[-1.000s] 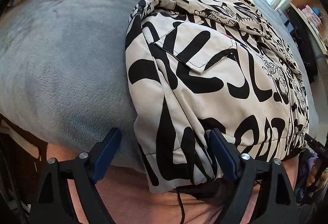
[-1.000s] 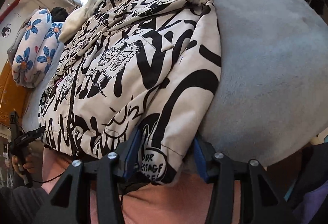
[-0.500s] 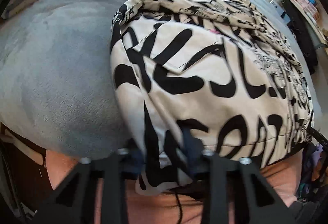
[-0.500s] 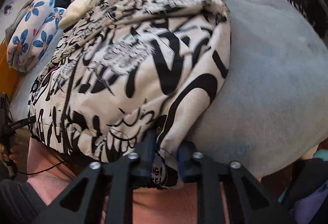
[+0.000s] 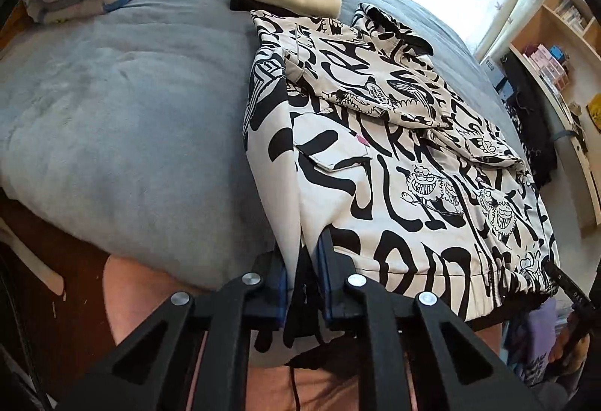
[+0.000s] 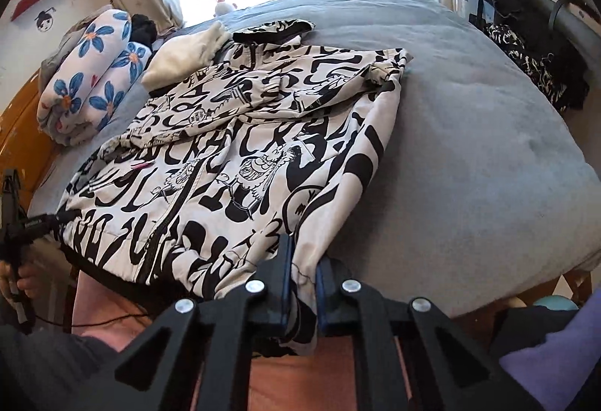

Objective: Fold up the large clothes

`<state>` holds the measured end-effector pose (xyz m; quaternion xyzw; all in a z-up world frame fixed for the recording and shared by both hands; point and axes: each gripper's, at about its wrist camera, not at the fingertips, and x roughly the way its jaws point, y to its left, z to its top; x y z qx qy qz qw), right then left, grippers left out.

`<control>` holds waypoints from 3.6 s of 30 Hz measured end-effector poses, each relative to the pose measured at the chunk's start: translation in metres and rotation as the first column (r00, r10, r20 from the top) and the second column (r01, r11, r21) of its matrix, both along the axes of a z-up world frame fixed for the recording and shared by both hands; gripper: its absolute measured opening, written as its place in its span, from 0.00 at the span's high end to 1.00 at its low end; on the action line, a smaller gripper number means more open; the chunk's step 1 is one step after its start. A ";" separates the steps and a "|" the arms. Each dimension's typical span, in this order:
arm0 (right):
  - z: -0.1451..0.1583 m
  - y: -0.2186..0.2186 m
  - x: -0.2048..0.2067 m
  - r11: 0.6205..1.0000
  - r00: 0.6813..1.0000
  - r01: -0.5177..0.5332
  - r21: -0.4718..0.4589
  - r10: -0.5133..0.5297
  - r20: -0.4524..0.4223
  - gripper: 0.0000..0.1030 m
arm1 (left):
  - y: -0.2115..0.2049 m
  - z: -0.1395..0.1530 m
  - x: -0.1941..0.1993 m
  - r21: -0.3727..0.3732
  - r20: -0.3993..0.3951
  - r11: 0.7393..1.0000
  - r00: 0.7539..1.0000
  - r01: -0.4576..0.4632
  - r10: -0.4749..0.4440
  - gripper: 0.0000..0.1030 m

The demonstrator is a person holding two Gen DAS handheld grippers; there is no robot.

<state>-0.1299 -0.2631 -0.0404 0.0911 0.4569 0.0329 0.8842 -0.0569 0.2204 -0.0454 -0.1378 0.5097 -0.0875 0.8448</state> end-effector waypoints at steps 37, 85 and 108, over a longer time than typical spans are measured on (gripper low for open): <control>-0.004 -0.073 0.344 0.982 0.982 0.176 0.063 -0.180 0.057 0.48 | -0.033 0.015 0.367 -0.049 0.086 0.997 0.994 -0.066 0.070 0.26; -0.055 -0.027 0.403 0.983 0.973 0.184 -0.027 -0.178 0.145 0.79 | -0.079 -0.021 0.395 0.161 0.349 0.973 0.932 -0.166 0.102 0.61; -0.075 0.021 0.321 0.993 0.999 0.028 -0.113 -0.023 0.041 0.83 | -0.074 -0.044 0.321 0.240 0.194 0.965 0.979 -0.106 0.059 0.61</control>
